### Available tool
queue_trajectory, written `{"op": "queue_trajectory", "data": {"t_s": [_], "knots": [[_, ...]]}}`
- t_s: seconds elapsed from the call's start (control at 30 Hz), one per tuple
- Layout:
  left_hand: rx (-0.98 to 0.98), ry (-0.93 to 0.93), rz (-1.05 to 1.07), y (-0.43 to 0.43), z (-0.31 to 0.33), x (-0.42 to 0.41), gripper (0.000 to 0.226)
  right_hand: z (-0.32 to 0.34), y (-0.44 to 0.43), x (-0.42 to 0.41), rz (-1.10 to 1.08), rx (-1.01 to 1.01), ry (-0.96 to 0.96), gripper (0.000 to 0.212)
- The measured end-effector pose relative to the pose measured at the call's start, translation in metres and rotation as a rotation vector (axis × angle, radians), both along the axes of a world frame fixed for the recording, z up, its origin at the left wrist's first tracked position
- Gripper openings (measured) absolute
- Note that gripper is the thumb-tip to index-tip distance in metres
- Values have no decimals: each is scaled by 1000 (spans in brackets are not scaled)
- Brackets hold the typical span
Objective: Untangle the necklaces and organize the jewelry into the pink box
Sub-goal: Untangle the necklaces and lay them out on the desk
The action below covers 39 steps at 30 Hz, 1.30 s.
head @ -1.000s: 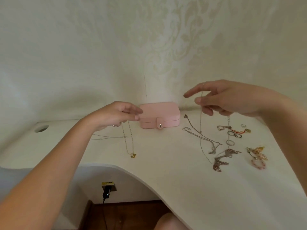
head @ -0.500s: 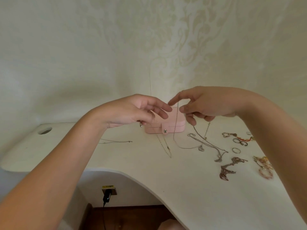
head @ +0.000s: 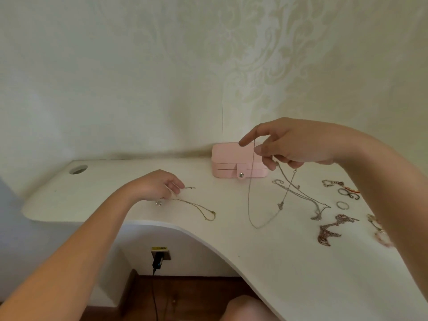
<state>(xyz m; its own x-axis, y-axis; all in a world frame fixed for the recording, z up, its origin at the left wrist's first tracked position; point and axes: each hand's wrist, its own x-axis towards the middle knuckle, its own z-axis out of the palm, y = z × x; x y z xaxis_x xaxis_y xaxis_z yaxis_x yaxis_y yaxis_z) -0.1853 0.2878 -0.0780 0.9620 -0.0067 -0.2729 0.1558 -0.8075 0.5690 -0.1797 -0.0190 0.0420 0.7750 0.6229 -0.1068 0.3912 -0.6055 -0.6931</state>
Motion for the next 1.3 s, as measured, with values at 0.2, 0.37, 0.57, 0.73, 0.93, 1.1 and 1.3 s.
{"op": "queue_trajectory", "data": {"t_s": [0.2, 0.37, 0.57, 0.73, 0.93, 1.1, 1.3], "knots": [[38, -44, 126, 21, -7, -5, 30, 2, 19, 3, -37, 169, -18, 19], [-36, -508, 214, -10, 0, -15, 17, 1, 30, 7, -41, 269, 20, 24], [-659, -285, -110, -102, 15, -29, 48, -9, 42, 6, -12, 388, 63, 25], [-845, -181, -139, -127, -2, -20, 18, -10, 30, 11, -49, 461, 80, 25], [-939, -159, 78, -109, -10, -13, 18, -56, -4, 37, -266, 337, 208, 21], [-745, -191, 271, -107, -14, 1, 19, -94, -11, 54, -325, 169, 385, 16], [-474, -291, 427, -87, -12, 29, 15, -80, -24, 67, -179, -138, 364, 30]]}}
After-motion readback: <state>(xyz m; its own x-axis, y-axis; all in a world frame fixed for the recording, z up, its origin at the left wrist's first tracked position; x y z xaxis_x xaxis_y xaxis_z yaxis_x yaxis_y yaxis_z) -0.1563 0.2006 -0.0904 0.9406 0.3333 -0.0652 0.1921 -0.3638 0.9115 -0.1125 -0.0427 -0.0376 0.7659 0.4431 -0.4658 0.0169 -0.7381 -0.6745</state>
